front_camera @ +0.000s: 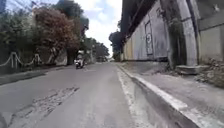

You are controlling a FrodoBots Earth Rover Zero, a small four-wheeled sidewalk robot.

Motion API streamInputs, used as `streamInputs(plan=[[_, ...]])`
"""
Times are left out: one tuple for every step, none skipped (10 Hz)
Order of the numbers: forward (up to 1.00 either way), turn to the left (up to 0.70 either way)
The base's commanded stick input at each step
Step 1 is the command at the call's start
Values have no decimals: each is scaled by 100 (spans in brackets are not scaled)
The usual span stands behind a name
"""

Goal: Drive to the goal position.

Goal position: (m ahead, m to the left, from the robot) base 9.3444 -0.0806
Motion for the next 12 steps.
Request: streamInputs(plan=[[100,0],[100,0],[100,0],[100,0],[100,0],[100,0],[100,0],[100,0],[100,0],[100,0],[100,0],[100,0]])
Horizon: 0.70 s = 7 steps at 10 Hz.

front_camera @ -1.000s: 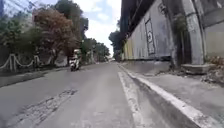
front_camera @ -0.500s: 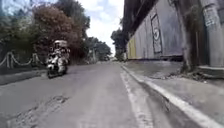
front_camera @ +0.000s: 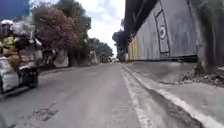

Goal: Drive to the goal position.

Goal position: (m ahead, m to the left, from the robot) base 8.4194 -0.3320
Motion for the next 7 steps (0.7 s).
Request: streamInputs(plan=[[100,0],[100,0],[100,0],[100,0],[100,0],[100,0],[100,0]])
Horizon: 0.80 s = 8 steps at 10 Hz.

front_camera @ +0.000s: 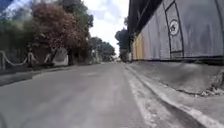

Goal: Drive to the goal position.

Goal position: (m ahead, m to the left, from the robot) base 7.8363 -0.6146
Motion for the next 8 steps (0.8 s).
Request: streamInputs(plan=[[100,0],[100,0],[100,0],[100,0],[100,0],[100,0],[100,0],[100,0]])
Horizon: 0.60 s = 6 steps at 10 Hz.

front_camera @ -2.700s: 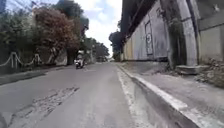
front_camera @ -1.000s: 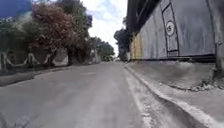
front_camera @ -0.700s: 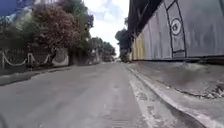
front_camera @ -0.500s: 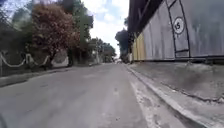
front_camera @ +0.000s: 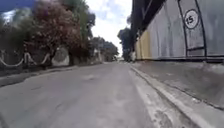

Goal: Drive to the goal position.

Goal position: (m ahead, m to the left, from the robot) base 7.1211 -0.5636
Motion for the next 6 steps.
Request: streamInputs(plan=[[100,0],[100,0],[100,0],[100,0],[100,-1],[100,-28]])
